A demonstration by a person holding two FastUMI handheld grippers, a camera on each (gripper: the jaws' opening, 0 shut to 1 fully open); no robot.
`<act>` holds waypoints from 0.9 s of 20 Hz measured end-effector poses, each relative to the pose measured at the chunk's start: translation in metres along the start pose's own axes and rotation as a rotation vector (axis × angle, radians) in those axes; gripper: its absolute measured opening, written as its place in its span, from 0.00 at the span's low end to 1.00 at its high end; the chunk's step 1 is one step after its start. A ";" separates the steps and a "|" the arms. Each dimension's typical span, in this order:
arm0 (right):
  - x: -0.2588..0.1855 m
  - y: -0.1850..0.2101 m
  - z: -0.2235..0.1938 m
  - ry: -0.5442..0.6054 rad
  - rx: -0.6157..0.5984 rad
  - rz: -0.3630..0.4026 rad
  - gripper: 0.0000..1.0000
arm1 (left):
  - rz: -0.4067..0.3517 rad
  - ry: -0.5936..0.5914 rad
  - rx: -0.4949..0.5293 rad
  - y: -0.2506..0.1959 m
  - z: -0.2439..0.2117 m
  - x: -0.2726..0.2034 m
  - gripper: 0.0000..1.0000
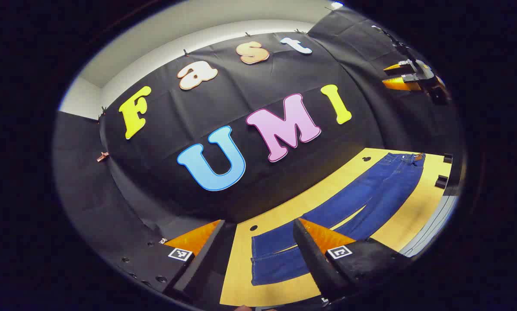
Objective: Grasp the waist and the cuffs of the jeans and fold them to make the two legs overlap; first hold the waist and fold one-third of the jeans toward the cuffs, then hold the cuffs and fold the remaining one-third in the same direction to finish folding.
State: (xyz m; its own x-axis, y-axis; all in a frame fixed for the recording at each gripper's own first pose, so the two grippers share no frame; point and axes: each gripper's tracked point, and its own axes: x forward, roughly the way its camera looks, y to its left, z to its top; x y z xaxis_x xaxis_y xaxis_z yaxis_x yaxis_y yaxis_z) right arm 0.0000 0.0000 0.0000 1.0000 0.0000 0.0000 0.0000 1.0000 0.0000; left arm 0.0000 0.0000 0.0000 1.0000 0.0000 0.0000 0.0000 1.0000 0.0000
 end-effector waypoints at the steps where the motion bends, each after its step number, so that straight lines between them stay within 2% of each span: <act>1: 0.004 -0.003 -0.005 0.006 0.010 -0.009 0.94 | 0.002 -0.005 -0.004 -0.001 0.003 0.004 0.97; 4: 0.006 -0.014 -0.013 0.035 0.008 -0.044 0.94 | -0.008 0.017 -0.131 -0.011 0.002 0.017 0.97; 6: 0.003 -0.020 -0.010 0.040 -0.003 -0.067 0.96 | -0.009 -0.008 -0.178 -0.009 0.009 0.022 0.97; 8: -0.001 -0.029 -0.013 0.065 -0.027 -0.120 0.96 | -0.026 -0.021 -0.193 -0.003 0.008 0.032 0.97; 9: -0.004 -0.027 -0.017 0.092 -0.022 -0.128 0.94 | -0.040 -0.017 -0.198 0.000 0.004 0.035 0.97; 12: -0.012 -0.010 -0.016 0.121 -0.029 -0.141 0.96 | -0.062 -0.016 -0.184 0.014 -0.010 0.043 0.97; 18: -0.008 0.031 0.001 0.090 -0.031 -0.121 0.96 | -0.069 0.000 -0.187 0.036 -0.033 0.037 0.97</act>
State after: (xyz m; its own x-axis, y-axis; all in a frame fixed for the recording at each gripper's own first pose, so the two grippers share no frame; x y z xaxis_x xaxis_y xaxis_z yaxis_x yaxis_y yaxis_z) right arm -0.0079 0.0305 0.0007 0.9887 -0.1216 -0.0881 0.1188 0.9923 -0.0363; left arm 0.0365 0.0360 -0.0330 0.9976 -0.0690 0.0064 0.0690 0.9802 -0.1856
